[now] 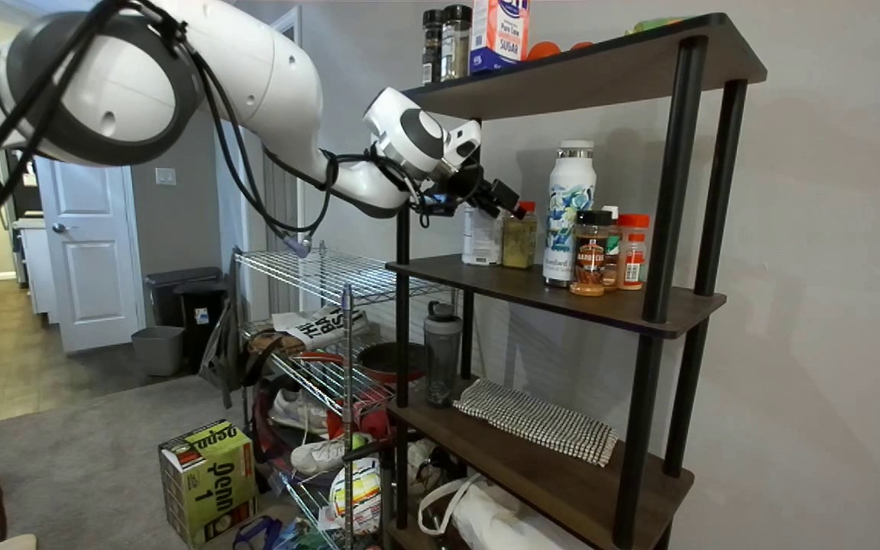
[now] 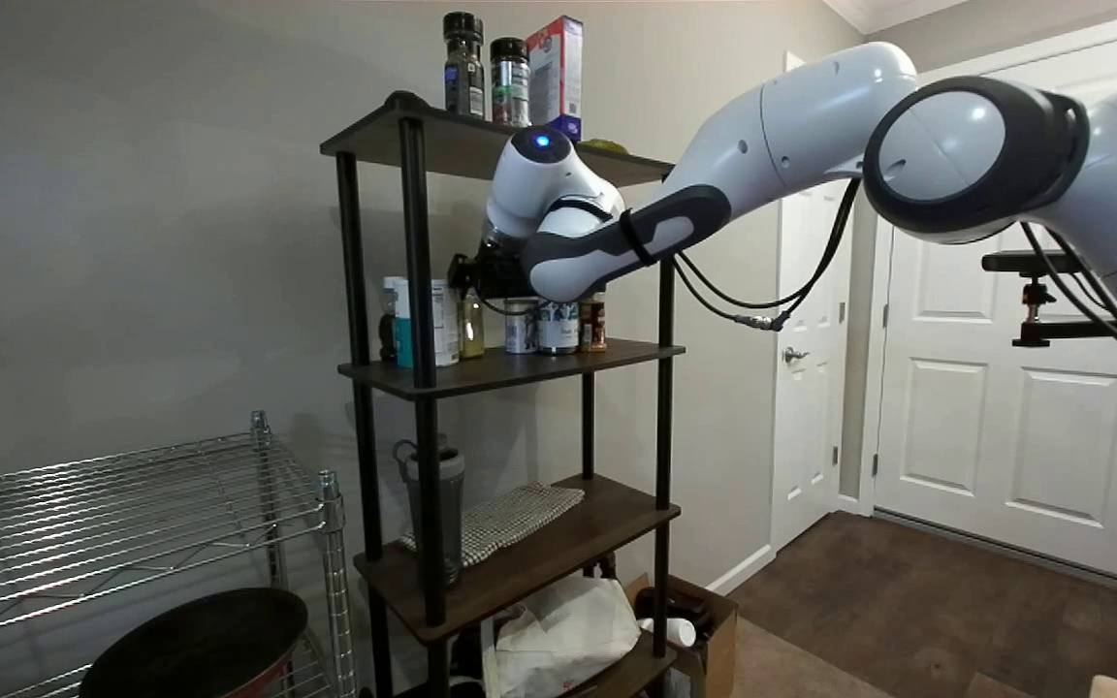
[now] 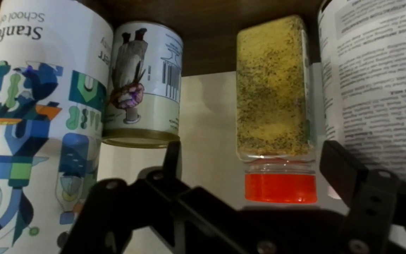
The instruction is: Put the spice bottle on the top shelf
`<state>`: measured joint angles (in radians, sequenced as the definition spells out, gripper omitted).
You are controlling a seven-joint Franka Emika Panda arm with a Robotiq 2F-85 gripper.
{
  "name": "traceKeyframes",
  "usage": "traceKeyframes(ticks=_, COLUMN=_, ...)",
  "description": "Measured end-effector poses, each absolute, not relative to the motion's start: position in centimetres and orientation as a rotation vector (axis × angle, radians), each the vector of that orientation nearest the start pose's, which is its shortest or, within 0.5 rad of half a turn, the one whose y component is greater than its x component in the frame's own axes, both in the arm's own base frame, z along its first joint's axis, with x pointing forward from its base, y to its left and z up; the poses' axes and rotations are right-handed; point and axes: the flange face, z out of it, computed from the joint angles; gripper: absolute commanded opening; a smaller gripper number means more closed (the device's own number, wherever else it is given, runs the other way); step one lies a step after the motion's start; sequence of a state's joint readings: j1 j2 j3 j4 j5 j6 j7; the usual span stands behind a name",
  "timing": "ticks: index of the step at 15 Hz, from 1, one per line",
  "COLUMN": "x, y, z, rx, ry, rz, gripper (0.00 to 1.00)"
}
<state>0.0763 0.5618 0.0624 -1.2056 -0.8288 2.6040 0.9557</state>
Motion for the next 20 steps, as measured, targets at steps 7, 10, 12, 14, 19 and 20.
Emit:
traceKeyframes(ticks=7, x=76.4, y=10.3, z=54.4, rx=-2.829, ry=0.345, rz=-1.499, gripper=1.0)
traceKeyframes(ticks=10, x=76.6, y=10.0, z=54.1, rx=-2.834, ry=0.324, rz=-1.476, gripper=1.0)
traceKeyframes(ticks=12, x=76.7, y=9.9, z=53.8, rx=-2.838, ry=0.317, rz=-1.466, gripper=1.0)
traceKeyframes(ticks=14, x=76.8, y=9.8, z=53.4, rx=-2.842, ry=0.318, rz=-1.459, gripper=1.0)
traceKeyframes(ticks=19, x=76.9, y=9.7, z=53.2, rx=-2.844, ry=0.321, rz=-1.456, gripper=1.0)
traceKeyframes(ticks=20, x=76.9, y=9.7, z=53.2, rx=-2.843, ry=0.321, rz=-1.457, gripper=1.0)
